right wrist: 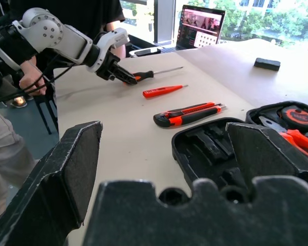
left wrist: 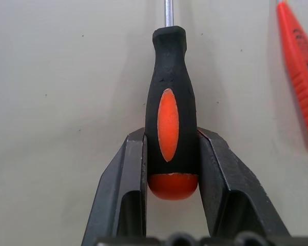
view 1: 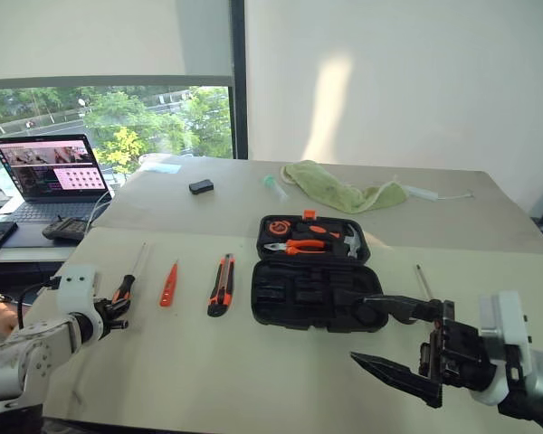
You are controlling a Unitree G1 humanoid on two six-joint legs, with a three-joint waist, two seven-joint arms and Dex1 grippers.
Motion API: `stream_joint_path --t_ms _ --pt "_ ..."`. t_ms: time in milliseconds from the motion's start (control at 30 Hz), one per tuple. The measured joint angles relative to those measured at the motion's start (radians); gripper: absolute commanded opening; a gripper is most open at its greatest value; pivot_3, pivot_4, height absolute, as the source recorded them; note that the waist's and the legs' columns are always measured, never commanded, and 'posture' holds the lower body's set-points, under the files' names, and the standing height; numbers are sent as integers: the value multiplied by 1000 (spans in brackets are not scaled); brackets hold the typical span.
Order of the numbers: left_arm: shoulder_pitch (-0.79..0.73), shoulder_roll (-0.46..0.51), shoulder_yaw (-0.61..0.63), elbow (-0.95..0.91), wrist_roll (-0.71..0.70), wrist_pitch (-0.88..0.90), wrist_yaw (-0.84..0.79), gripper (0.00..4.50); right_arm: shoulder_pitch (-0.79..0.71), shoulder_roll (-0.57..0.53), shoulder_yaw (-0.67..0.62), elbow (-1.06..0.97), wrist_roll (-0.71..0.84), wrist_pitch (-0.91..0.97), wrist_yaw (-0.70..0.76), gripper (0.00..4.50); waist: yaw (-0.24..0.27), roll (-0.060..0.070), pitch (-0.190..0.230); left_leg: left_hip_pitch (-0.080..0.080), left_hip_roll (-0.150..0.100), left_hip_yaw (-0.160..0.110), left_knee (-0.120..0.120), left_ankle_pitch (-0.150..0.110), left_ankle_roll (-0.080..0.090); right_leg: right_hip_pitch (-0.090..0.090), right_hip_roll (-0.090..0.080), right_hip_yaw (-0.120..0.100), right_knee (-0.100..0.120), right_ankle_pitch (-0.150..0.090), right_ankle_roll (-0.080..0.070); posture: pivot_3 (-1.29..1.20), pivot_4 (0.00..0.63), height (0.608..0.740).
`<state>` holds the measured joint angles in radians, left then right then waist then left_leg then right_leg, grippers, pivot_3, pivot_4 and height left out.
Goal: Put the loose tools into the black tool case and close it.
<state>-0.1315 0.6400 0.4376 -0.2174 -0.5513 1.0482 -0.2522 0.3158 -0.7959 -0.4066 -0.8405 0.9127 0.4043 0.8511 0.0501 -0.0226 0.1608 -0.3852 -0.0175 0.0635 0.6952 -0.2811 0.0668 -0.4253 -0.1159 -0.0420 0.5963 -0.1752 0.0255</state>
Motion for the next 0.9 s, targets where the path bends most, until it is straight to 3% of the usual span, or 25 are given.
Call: stream_joint_path --t_ms 133,267,367,533,700,900 --pt "-33 -68 19 1 -2 -163 -22 872 -4 3 4 5 -7 0 1 4500 -3 -3 1 -3 0 0 0 1 -2 -3 -2 1 -1 3 3 0 150 740" --pt "-135 4 5 -22 -112 -171 -214 872 -18 9 8 9 -19 -3 0 4500 -4 -5 1 -5 0 -1 1 3 -4 -4 2 -4 0 3 3 0 150 740" --pt "-190 136 -215 -114 -121 -246 -514 872 -21 24 10 23 -35 -4 -6 4500 -5 -4 0 -4 -2 2 1 5 -1 -3 2 -3 -2 0 -3 0 150 740" --pt "-382 167 -534 30 36 -388 -772 872 -5 36 14 28 -60 0 -39 4500 -8 -4 0 -4 -2 4 2 4 11 -2 5 -1 -2 -1 -2 0 150 740" --pt "-750 -16 -822 429 287 -569 -923 872 132 60 -29 -9 -84 20 -99 4500 10 -4 1 -8 -2 3 9 2 18 -1 6 -3 -2 0 1 0 150 740" --pt "-951 -202 -924 855 454 -789 -1011 872 247 100 -114 -43 -87 19 -132 4500 -14 -4 1 -14 -3 3 18 -4 25 -4 6 -2 -1 0 10 0 150 740"
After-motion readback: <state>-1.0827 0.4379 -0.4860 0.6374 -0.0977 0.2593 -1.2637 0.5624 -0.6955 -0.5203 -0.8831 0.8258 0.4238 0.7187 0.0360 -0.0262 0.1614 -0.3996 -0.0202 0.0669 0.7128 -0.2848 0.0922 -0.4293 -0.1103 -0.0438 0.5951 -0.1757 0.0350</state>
